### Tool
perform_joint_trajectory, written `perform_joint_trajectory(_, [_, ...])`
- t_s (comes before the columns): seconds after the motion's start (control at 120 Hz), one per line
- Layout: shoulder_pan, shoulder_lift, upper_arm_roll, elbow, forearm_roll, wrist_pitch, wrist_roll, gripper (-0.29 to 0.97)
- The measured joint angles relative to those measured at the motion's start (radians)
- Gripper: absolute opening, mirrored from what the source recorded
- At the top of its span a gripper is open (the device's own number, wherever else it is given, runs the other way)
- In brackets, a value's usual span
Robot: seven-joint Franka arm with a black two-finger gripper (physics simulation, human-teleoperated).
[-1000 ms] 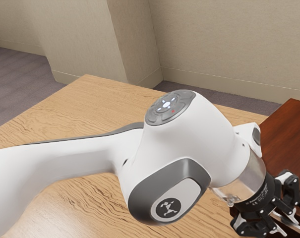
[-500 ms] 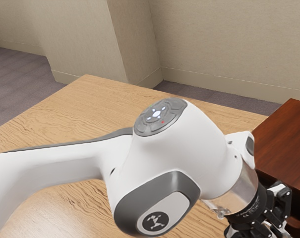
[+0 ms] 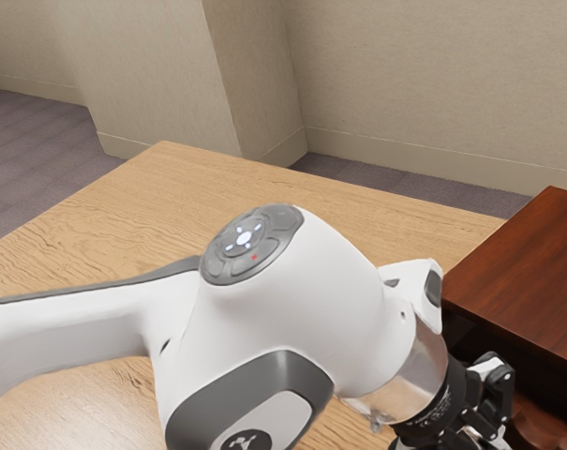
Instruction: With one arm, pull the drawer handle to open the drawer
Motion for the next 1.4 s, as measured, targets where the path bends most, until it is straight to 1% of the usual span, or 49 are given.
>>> perform_joint_trajectory(0.617, [0.002,-0.05,-0.026,-0.061,-0.027,0.036,-0.004,-0.11])
perform_joint_trajectory(1.4, [-0.003,-0.183,-0.059,-0.171,-0.071,0.058,-0.01,-0.11])
